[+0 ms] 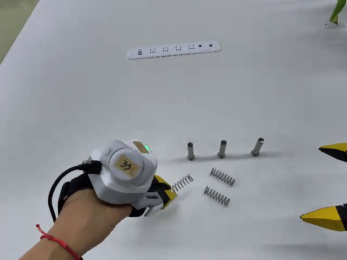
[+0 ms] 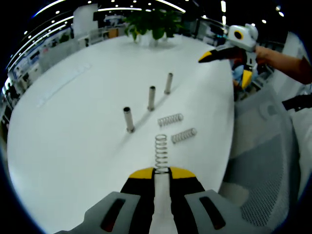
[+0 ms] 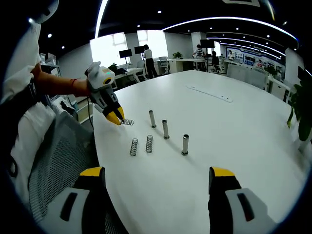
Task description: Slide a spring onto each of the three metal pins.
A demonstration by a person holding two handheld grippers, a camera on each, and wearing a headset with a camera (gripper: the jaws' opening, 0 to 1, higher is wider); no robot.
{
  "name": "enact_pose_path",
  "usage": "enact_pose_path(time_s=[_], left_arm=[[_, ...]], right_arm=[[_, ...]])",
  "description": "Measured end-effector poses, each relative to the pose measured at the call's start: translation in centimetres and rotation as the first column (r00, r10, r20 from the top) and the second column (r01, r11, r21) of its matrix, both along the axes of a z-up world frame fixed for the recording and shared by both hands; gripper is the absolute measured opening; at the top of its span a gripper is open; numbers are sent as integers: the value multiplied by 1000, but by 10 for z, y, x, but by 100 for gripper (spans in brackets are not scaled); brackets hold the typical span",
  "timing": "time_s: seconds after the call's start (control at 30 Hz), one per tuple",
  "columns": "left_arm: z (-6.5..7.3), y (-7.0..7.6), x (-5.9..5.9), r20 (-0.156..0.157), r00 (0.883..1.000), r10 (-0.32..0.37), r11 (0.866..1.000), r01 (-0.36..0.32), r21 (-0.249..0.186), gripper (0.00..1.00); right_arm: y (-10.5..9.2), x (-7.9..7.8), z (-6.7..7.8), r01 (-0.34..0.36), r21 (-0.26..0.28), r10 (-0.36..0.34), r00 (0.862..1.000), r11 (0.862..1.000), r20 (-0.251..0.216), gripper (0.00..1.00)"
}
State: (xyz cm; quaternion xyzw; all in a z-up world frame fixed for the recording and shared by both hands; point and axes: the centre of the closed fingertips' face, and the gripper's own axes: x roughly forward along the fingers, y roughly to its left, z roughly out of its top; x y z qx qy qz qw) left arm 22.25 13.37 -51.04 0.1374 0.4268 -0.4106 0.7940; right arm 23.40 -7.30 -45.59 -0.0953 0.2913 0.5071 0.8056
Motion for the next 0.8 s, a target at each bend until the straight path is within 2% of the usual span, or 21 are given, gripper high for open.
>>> enact_pose_path(time_s=[0.13, 0.2, 0.3, 0.37, 0.4, 0.43, 0.47, 0.5, 0.57, 0.6, 0.67, 0.73, 0.77, 0.8], left_arm=[[16, -5, 2, 24, 1000, 13, 999, -12, -46, 10], [25, -8, 4, 41, 999, 22, 997, -19, -78, 10], [39, -12, 7, 59, 998, 39, 992, -31, -126, 10], [47, -15, 10, 74, 996, 49, 987, -37, -159, 10], [52, -16, 11, 81, 995, 55, 984, -40, -173, 10], [57, -19, 12, 90, 994, 63, 980, -44, -195, 10], [61, -20, 13, 96, 993, 69, 976, -48, -211, 10], [67, -24, 14, 108, 991, 74, 970, -46, -239, 10], [75, -28, 15, 112, 990, 88, 960, -54, -273, 10], [80, -31, 17, 121, 988, 93, 956, -54, -290, 10], [90, -37, 19, 133, 986, 103, 942, -54, -331, 10], [97, -41, 20, 140, 984, 113, 932, -56, -359, 10], [101, -43, 21, 149, 982, 115, 927, -52, -372, 10], [104, -45, 21, 152, 982, 116, 924, -50, -380, 10]], right_arm=[[14, 0, 15, -6, 41, 6, 1000, 999, 1, 83], [26, -1, 26, -3, 80, 4, 1000, 997, -16, 81], [43, -1, 42, 0, 141, 3, 1000, 990, -17, 77], [55, -1, 52, 28, 192, -17, 998, 981, -60, 75], [61, 1, 56, 36, 214, -22, 998, 976, -65, 73], [67, 3, 62, 48, 241, -33, 997, 969, -64, 71], [73, 3, 65, 61, 262, -41, 996, 963, -79, 69], [80, 3, 68, 77, 283, -46, 993, 956, -112, 67], [88, 7, 73, 106, 319, -70, 990, 942, -125, 63], [95, 10, 79, 128, 362, -82, 987, 923, -139, 62], [106, 11, 86, 157, 411, -87, 979, 898, -186, 59], [112, 13, 89, 162, 430, -88, 978, 888, -187, 55], [117, 14, 93, 173, 452, -87, 975, 875, -205, 53], [119, 15, 94, 186, 460, -93, 972, 868, -217, 51]])
